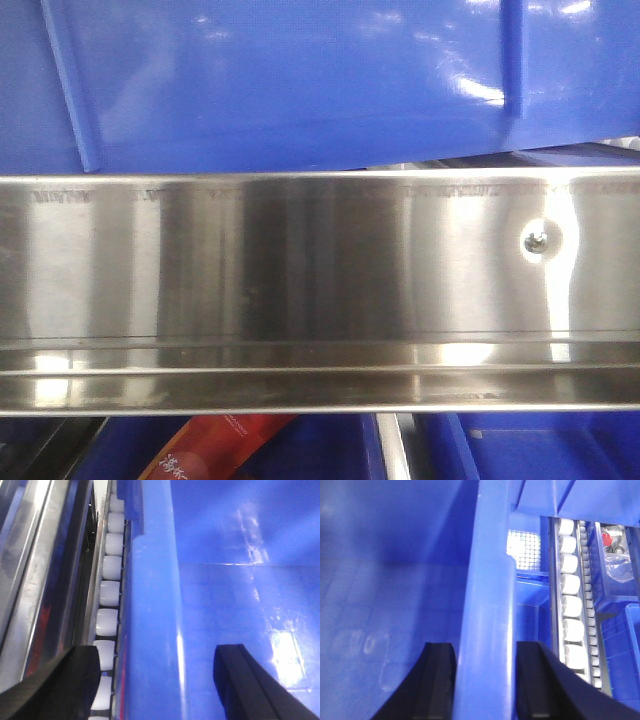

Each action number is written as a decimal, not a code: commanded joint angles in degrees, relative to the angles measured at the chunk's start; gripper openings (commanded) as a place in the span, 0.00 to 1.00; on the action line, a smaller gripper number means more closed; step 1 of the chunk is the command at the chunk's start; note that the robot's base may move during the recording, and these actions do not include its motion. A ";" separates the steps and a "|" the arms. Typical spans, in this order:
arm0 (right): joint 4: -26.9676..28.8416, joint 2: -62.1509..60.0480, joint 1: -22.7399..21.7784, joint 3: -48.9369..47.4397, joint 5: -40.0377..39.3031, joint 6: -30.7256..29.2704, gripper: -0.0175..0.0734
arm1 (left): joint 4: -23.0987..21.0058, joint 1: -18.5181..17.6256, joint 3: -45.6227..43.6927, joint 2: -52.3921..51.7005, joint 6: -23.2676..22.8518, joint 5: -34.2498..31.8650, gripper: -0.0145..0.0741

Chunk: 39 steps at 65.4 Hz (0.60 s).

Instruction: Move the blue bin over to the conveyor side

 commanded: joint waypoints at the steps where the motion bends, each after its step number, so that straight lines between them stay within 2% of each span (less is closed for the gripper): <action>1: -0.46 0.16 -0.11 -0.12 0.12 -0.49 0.11 | 0.22 -0.18 -0.45 -0.11 -0.42 -0.18 0.59; 7: -0.46 0.16 -0.11 -0.12 -0.10 -0.49 0.11 | 0.22 -0.18 -0.45 -0.11 -0.42 -0.18 0.55; 13: -0.46 0.16 -0.11 -0.12 -0.21 -0.49 0.11 | 0.11 -0.18 -0.45 -0.11 -0.42 -0.18 0.45; 24: -0.46 0.16 -0.11 -0.12 -0.21 -0.49 0.11 | 0.11 -0.18 -0.45 -0.11 -0.42 -0.18 0.15; 26: -0.46 0.16 -0.11 -0.12 -0.21 -0.49 0.11 | 0.11 -0.18 -0.45 -0.11 -0.42 -0.18 0.12; 39: -0.46 0.16 -0.11 -0.12 -0.21 -0.49 0.11 | 0.11 -0.18 -0.45 -0.11 -0.42 -0.18 0.15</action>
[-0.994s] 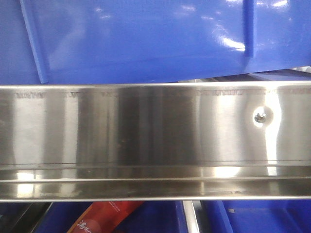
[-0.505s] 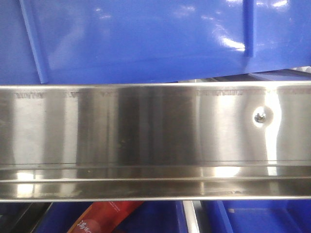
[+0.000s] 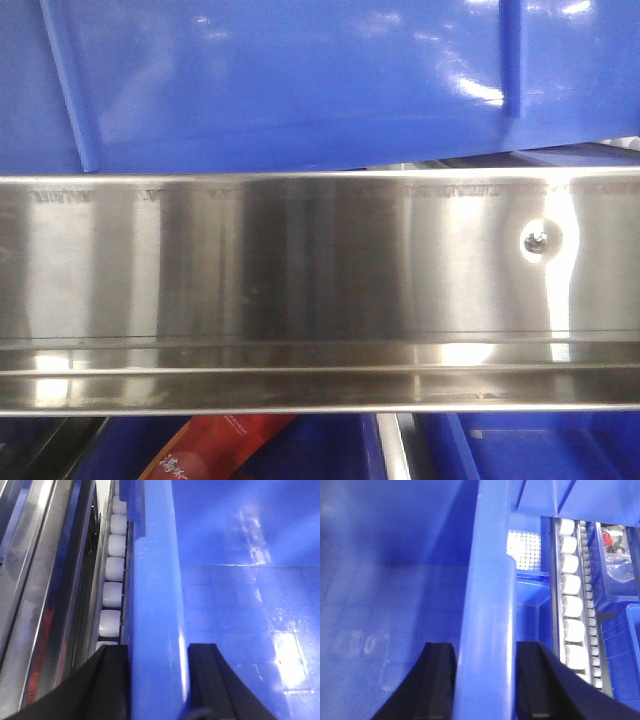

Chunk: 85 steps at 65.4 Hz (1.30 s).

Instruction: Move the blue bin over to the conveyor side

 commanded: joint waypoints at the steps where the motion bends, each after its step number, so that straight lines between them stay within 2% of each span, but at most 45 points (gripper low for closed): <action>1: -0.46 0.16 -0.11 -0.12 -0.21 -0.49 0.11 | -0.40 -0.18 -0.33 -0.11 -0.31 -0.31 0.15; 31: -0.46 0.16 -0.11 -0.12 0.05 -0.49 0.11 | -0.40 -0.18 -0.44 -0.23 -0.16 -1.08 0.15; 47: -0.46 -3.61 -0.11 -0.12 -2.02 0.58 0.11 | -0.40 -0.18 -4.07 -2.91 -0.16 -0.85 0.14; 64: -0.46 -8.57 -0.11 -0.24 -0.91 1.26 0.11 | -0.40 -0.18 -9.22 -5.84 -0.16 2.75 0.14; 85: -0.35 -15.83 -0.11 1.61 0.20 2.22 0.11 | -0.40 -0.18 -8.28 -11.40 -0.16 6.88 0.14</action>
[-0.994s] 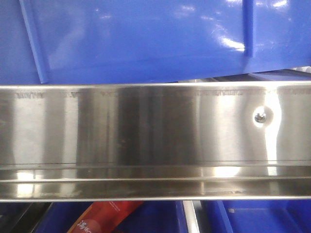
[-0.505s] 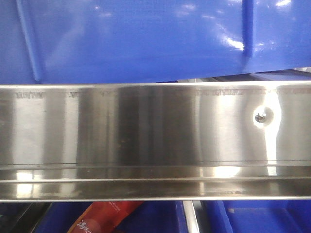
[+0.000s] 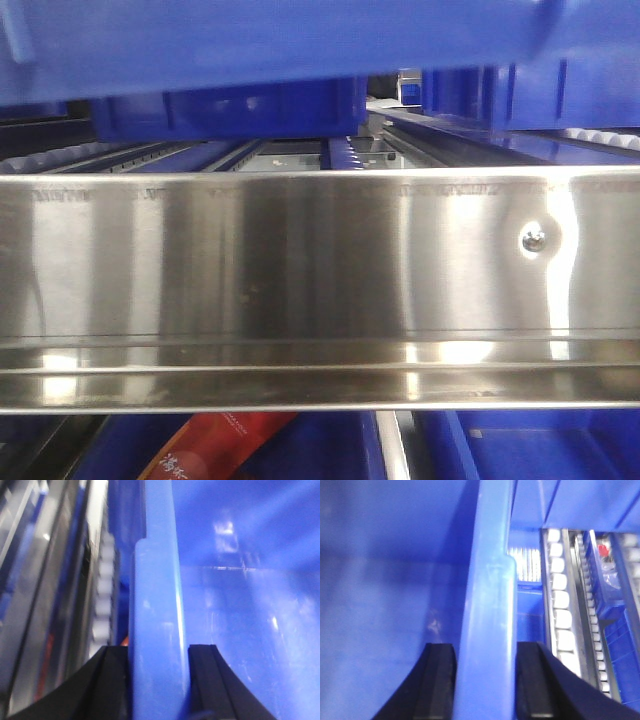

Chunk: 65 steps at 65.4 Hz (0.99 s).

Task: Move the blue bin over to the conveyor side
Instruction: 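Lift the blue bin off the rack with both grippers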

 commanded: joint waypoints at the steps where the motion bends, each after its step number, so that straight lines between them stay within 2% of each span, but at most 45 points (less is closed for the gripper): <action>1: -1.05 -3.95 -0.11 0.66 -3.88 -0.18 0.11 | 0.36 -0.13 -0.15 -3.49 -0.16 -3.08 0.14; 25: -0.55 -15.39 -0.11 12.68 -7.83 0.53 0.11 | 0.15 -0.13 6.61 -14.00 -0.16 -3.37 0.14; 44: 0.00 -23.92 -0.11 21.03 -7.87 1.16 0.11 | -1.13 -0.13 14.00 -22.28 -0.16 -2.54 0.14; 65: 0.55 -27.03 -0.11 23.46 -7.90 1.16 0.11 | -1.26 -0.13 15.70 -24.63 -0.16 -1.91 0.14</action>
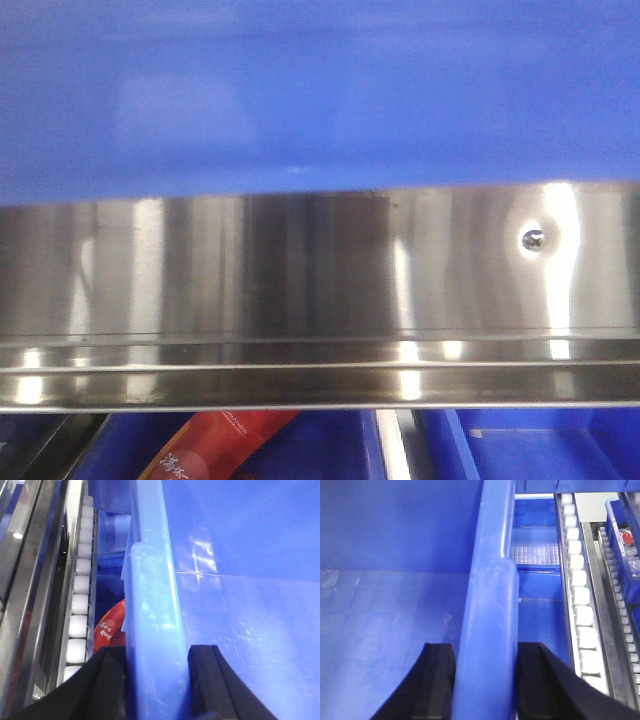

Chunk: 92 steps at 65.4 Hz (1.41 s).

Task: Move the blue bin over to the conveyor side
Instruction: 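Lift the blue bin off the rack with both grippers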

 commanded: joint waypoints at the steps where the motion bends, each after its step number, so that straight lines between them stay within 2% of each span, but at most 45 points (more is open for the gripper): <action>1: -3.99 -1.13 -0.32 -0.72 -4.99 -1.18 0.11 | 2.67 -0.05 -0.74 -1.01 0.72 -4.60 0.14; 11: -2.15 -1.13 -0.32 -0.72 -5.11 -1.18 0.11 | 2.67 -0.05 -0.74 -1.01 0.72 -4.60 0.14; 92: -2.15 -1.13 -0.32 -0.72 -5.76 -1.18 0.11 | 2.67 -0.05 -0.74 -1.04 0.72 -4.85 0.14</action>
